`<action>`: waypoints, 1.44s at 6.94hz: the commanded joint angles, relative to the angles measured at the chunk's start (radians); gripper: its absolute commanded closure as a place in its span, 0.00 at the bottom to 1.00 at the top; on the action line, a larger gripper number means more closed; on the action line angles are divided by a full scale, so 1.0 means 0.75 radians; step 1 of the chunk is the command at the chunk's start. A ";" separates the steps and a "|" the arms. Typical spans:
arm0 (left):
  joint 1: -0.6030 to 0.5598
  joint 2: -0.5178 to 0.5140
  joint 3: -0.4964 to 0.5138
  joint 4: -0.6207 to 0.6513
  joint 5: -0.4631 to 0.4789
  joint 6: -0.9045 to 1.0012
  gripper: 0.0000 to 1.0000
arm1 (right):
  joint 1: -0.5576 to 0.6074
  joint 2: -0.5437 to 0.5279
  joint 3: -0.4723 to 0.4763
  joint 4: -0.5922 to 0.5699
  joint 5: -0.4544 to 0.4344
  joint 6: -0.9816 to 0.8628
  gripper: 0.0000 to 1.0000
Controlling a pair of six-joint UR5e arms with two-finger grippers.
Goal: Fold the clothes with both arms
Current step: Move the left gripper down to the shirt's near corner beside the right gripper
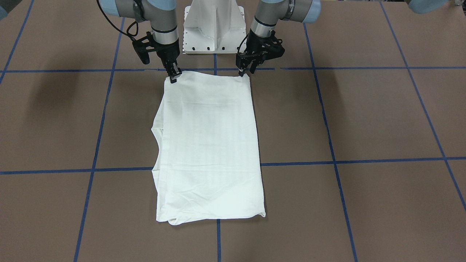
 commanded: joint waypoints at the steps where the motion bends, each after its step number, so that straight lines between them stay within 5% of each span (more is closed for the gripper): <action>1: -0.002 -0.005 0.000 0.000 0.008 0.001 1.00 | 0.000 0.000 0.000 0.000 0.000 0.000 1.00; 8: 0.002 -0.011 -0.121 0.004 0.079 -0.036 1.00 | -0.004 -0.027 0.065 -0.002 0.000 0.000 1.00; 10: 0.102 0.005 -0.292 0.175 0.081 -0.142 1.00 | -0.057 -0.104 0.257 -0.061 0.000 0.002 1.00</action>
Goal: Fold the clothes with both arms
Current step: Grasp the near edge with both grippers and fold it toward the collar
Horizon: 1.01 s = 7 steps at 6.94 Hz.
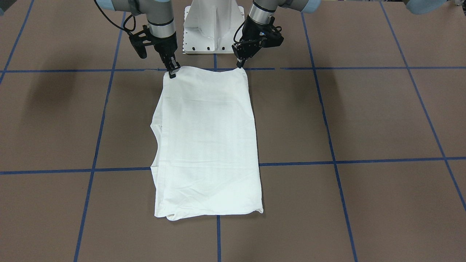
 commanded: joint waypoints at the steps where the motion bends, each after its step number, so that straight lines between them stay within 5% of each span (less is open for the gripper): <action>1: 0.112 0.007 -0.233 0.241 0.000 -0.120 1.00 | -0.071 -0.048 0.232 -0.138 0.000 0.014 1.00; 4: 0.133 -0.066 -0.481 0.457 -0.006 -0.219 1.00 | -0.054 -0.038 0.484 -0.347 0.002 0.018 1.00; 7: -0.222 -0.203 -0.335 0.459 -0.137 0.134 1.00 | 0.240 0.096 0.320 -0.334 0.125 -0.230 1.00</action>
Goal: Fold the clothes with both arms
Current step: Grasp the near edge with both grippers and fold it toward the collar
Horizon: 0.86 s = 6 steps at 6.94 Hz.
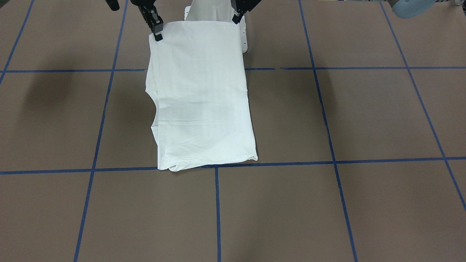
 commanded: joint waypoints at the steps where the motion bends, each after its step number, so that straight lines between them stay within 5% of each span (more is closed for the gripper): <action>1: -0.234 -0.132 0.225 -0.031 -0.090 0.230 1.00 | 0.245 0.157 -0.246 0.031 0.107 -0.237 1.00; 3: -0.398 -0.169 0.504 -0.253 -0.095 0.355 1.00 | 0.425 0.234 -0.579 0.279 0.252 -0.344 1.00; 6: -0.493 -0.218 0.813 -0.525 -0.093 0.372 1.00 | 0.481 0.450 -0.984 0.352 0.267 -0.479 1.00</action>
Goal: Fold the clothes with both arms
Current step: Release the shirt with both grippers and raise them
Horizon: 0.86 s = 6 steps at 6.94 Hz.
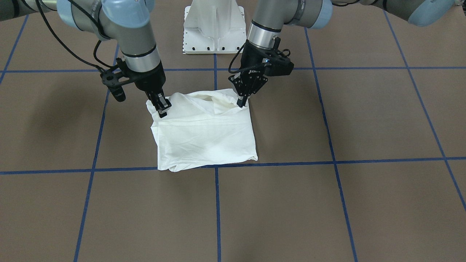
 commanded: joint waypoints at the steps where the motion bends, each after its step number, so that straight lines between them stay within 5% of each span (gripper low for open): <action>1: -0.060 -0.019 0.186 -0.164 0.001 0.007 1.00 | 0.049 0.103 -0.251 0.098 0.034 -0.122 1.00; 2: -0.105 -0.052 0.301 -0.245 0.001 0.100 0.40 | 0.074 0.124 -0.394 0.236 0.046 -0.236 0.01; 3: -0.180 -0.054 0.342 -0.293 -0.001 0.196 0.02 | 0.137 0.124 -0.474 0.304 0.077 -0.444 0.00; 5: -0.240 -0.044 0.347 -0.299 -0.049 0.295 0.00 | 0.349 0.027 -0.499 0.307 0.226 -0.829 0.00; 6: -0.293 -0.011 0.341 -0.303 -0.183 0.453 0.00 | 0.390 -0.055 -0.495 0.313 0.231 -1.029 0.00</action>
